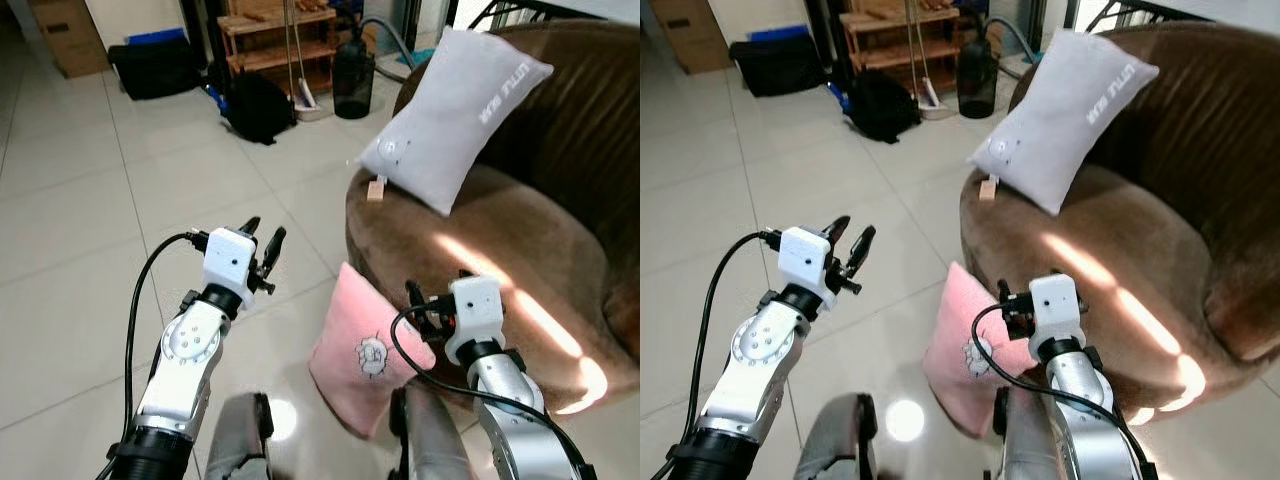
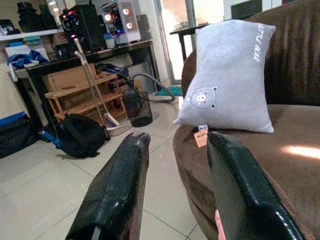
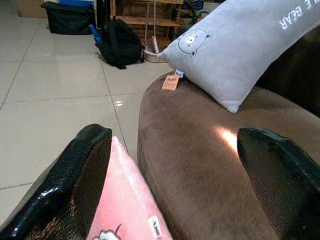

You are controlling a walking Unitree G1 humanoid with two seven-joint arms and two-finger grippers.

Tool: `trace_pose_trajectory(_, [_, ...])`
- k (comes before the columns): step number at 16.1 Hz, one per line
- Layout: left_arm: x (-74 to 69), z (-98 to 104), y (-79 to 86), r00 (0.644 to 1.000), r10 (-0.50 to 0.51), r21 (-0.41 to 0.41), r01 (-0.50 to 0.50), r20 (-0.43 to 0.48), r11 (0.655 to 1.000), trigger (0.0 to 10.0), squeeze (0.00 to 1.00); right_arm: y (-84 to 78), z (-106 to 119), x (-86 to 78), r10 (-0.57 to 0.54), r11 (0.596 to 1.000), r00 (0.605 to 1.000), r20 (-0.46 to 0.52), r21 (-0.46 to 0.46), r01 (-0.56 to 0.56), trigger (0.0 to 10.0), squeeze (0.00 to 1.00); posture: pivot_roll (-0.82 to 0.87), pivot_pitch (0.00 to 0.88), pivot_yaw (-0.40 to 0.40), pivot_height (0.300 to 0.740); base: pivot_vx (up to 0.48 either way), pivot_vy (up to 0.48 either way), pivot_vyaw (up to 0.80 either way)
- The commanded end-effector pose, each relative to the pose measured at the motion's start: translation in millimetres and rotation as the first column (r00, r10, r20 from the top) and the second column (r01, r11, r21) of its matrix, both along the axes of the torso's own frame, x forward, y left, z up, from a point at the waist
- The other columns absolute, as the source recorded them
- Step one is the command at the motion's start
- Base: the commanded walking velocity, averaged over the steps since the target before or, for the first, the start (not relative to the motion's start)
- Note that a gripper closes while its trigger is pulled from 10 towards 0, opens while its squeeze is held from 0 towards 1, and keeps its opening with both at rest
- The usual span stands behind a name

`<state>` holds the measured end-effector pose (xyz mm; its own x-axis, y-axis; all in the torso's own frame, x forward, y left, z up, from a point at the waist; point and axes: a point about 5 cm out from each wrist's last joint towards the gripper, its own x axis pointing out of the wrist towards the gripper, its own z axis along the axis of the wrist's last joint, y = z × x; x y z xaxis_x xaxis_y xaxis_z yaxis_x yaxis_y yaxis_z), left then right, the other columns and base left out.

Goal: Move the pillow to the sofa from floor

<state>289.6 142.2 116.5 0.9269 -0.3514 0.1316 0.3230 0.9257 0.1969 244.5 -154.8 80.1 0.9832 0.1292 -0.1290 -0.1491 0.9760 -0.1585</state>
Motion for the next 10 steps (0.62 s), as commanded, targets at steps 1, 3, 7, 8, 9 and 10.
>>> trace_pose_trajectory(1, [0.6,0.1,4.9,1.0,0.02,0.01,-0.02,0.0,1.0,10.0,0.0,-0.2,0.4,0.3,-0.001,1.0,1.0,0.0,0.007,0.001,10.0,0.0,-0.07,0.0,0.069,0.532,0.0,0.0,0.0])
trace_pose_trajectory(3, [1.0,0.6,5.2,1.0,0.021,0.014,-0.021,0.005,1.0,10.0,0.0,-0.4,0.3,0.7,-0.004,1.0,1.0,0.002,0.008,0.004,10.0,0.0,-0.07,0.0,0.071,0.532,0.0,0.0,0.0])
trace_pose_trajectory(7, [0.4,2.0,3.5,1.0,-0.004,0.0,0.004,0.016,1.0,10.0,0.0,-2.0,-1.8,0.2,-0.005,1.0,1.0,-0.002,-0.023,0.005,10.0,0.0,-0.07,0.001,0.072,0.532,0.129,0.0,0.0])
trace_pose_trajectory(8, [0.2,2.4,3.3,1.0,-0.005,0.0,0.005,0.018,1.0,10.0,0.0,-1.1,-1.6,0.5,0.007,0.999,1.0,-0.001,-0.042,-0.007,10.0,0.0,-0.07,0.001,0.072,0.532,0.375,0.0,0.41])
trace_pose_trajectory(9, [0.3,2.4,3.4,1.0,-0.003,0.001,0.003,0.017,1.0,10.0,0.0,-0.9,-1.8,1.3,0.006,0.999,1.0,-0.002,-0.047,-0.006,10.0,0.0,-0.07,0.002,0.072,0.532,0.379,0.0,0.8])
trace_pose_trajectory(10, [0.3,2.4,3.4,1.0,-0.003,0.001,0.003,0.016,1.0,10.0,0.0,-0.9,-1.9,1.5,0.004,0.999,1.0,-0.002,-0.047,-0.004,10.0,0.0,-0.07,0.002,0.072,0.532,0.379,0.0,0.8])
